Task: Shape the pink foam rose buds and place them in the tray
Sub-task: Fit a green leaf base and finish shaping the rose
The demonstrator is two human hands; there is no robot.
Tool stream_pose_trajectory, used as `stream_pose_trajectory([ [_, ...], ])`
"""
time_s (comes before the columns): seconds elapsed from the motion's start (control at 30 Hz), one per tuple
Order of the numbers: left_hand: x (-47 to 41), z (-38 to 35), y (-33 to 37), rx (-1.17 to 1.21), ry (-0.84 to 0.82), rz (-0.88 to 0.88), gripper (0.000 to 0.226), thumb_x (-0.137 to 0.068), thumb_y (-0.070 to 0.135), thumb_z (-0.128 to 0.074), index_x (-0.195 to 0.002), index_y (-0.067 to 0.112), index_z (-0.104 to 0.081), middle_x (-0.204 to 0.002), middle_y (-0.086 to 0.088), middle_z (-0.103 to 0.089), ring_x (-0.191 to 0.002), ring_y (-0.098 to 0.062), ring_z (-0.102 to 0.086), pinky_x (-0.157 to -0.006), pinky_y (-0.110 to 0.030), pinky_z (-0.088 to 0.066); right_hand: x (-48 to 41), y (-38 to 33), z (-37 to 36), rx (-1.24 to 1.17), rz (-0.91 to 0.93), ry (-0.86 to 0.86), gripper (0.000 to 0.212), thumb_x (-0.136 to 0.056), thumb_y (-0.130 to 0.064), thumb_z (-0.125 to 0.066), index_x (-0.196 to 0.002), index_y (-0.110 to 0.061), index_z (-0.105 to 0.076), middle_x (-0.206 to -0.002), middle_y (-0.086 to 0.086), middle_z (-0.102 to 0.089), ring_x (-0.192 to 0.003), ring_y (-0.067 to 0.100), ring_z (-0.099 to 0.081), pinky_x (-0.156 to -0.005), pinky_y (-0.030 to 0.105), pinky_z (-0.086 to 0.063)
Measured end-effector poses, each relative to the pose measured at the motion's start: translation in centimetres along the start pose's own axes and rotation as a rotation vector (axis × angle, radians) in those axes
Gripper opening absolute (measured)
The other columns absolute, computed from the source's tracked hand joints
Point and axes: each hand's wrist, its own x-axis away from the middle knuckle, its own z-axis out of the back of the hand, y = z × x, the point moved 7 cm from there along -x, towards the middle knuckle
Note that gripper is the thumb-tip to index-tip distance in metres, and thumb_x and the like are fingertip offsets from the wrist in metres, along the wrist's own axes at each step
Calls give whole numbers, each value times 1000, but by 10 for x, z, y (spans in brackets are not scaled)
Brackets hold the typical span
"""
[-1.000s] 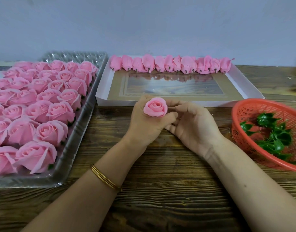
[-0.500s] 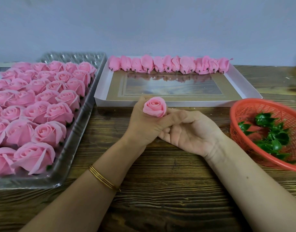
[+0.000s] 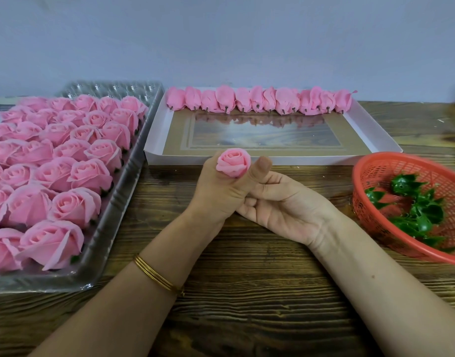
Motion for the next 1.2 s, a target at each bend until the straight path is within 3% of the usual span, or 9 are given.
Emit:
stream_pose_trajectory([
  [0.17,0,-1,-3,-16,-11,24,69,-51,63,-75,-79,3,-58,-64,-3,-53,-64,-14,-55,-61,-22,-52,-2,0,5,20,13,-1,35,-79,-6,-67,-114,-4,-70,-121,12,-68,-112,21,-65,-96,31,-52],
  [0.27,-1,-1,-4,-33,-24,32,65,-50,65,-75,-74,6,-59,-62,-4,-54,-61,-18,-54,-57,-22,-52,-2,-1,6,39,15,-4,34,-81,-5,-66,-115,-4,-70,-120,12,-68,-111,20,-66,-95,30,-52],
  [0.47,-1,-1,-1,-51,-48,7,88,-49,66,-77,-79,-13,-52,-70,-15,-54,-68,-26,-54,-64,-29,-52,-1,-2,5,20,28,-4,30,-80,2,-61,-108,-2,-73,-111,12,-71,-95,15,-71,-86,28,-55],
  [0.53,-1,-1,0,-60,-62,16,91,-49,64,-78,-81,-17,-50,-73,-17,-55,-70,-26,-55,-67,-31,-51,0,-2,7,26,35,16,33,-81,3,-59,-112,1,-69,-117,16,-69,-103,21,-69,-89,30,-55],
  [0.67,-2,-2,0,-69,-91,37,75,-54,47,-84,-77,-16,-51,-68,-14,-55,-66,-24,-55,-66,-30,-51,-1,-2,6,85,45,47,46,-85,5,-52,-131,7,-52,-131,20,-60,-120,27,-60,-98,33,-52],
  [0.73,-2,-1,-1,-67,-99,51,69,-61,35,-90,-79,-19,-51,-70,-16,-55,-68,-23,-56,-67,-30,-52,-1,-3,5,98,54,50,46,-86,7,-50,-132,8,-50,-132,21,-59,-123,28,-59,-98,33,-52],
  [0.83,-2,0,-3,-58,-91,68,57,-64,28,-82,-80,-18,-54,-72,-16,-57,-70,-22,-58,-68,-29,-54,-1,-3,6,117,71,72,42,-89,12,-44,-131,9,-50,-132,22,-59,-123,29,-59,-99,34,-51],
  [1.03,-4,4,-10,-78,-53,129,21,-64,13,-82,-72,5,-64,-65,3,-65,-67,-10,-65,-65,-25,-55,-2,-4,1,152,115,56,44,-88,15,-43,-131,6,-51,-132,19,-59,-124,28,-57,-100,33,-50],
  [1.2,-3,5,-7,-60,-34,141,32,-61,13,-86,-89,7,-72,-84,-6,-73,-85,-20,-71,-77,-32,-57,-2,-7,-2,144,161,55,44,-87,17,-42,-128,6,-52,-127,18,-62,-121,26,-60,-94,31,-53],
])
